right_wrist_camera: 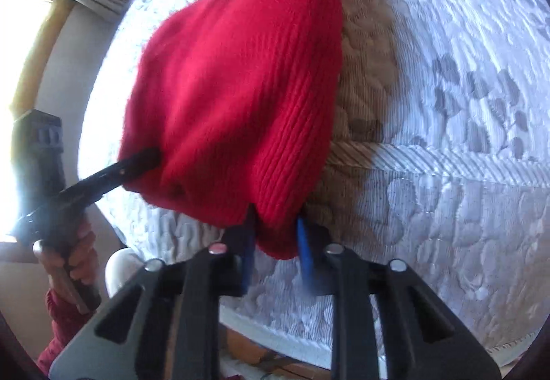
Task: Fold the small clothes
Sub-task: 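Fold the bundle end over and lower it, opening both grippers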
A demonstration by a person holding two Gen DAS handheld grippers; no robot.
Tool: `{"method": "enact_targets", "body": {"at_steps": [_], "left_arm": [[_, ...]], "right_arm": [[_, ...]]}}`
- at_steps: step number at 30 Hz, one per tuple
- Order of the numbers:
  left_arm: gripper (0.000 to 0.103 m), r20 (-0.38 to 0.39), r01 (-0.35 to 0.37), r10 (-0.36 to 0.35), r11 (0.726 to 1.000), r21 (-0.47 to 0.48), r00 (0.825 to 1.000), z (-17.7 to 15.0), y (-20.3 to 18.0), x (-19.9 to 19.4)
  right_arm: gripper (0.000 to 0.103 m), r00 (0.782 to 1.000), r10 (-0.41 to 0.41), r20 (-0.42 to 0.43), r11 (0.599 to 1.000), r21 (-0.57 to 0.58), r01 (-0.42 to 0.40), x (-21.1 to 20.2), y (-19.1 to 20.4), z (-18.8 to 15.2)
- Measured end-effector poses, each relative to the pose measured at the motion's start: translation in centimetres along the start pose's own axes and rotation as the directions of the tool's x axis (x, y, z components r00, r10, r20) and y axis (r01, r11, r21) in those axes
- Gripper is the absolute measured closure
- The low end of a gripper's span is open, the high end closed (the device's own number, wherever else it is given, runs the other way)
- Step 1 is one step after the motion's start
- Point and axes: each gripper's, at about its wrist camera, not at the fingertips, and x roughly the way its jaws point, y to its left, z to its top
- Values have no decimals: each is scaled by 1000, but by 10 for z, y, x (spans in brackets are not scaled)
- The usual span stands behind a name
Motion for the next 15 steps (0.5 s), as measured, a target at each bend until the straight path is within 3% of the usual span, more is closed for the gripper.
{"method": "enact_targets", "body": {"at_steps": [3, 5, 11, 15], "left_arm": [[82, 30, 1, -2, 1000, 29, 1000, 0, -11, -10], [83, 31, -19, 17, 998, 55, 999, -4, -13, -8], [83, 6, -60, 60, 997, 57, 998, -16, -1, 16], [74, 18, -117, 116, 988, 103, 993, -21, -14, 11]], "right_arm": [[88, 997, 73, 36, 997, 2, -73, -26, -5, -1], [89, 996, 78, 46, 997, 0, -78, -36, -13, -1], [90, 998, 68, -12, 996, 55, -68, -6, -44, -9], [79, 998, 69, 10, 996, 47, -70, -5, -40, -12]]}}
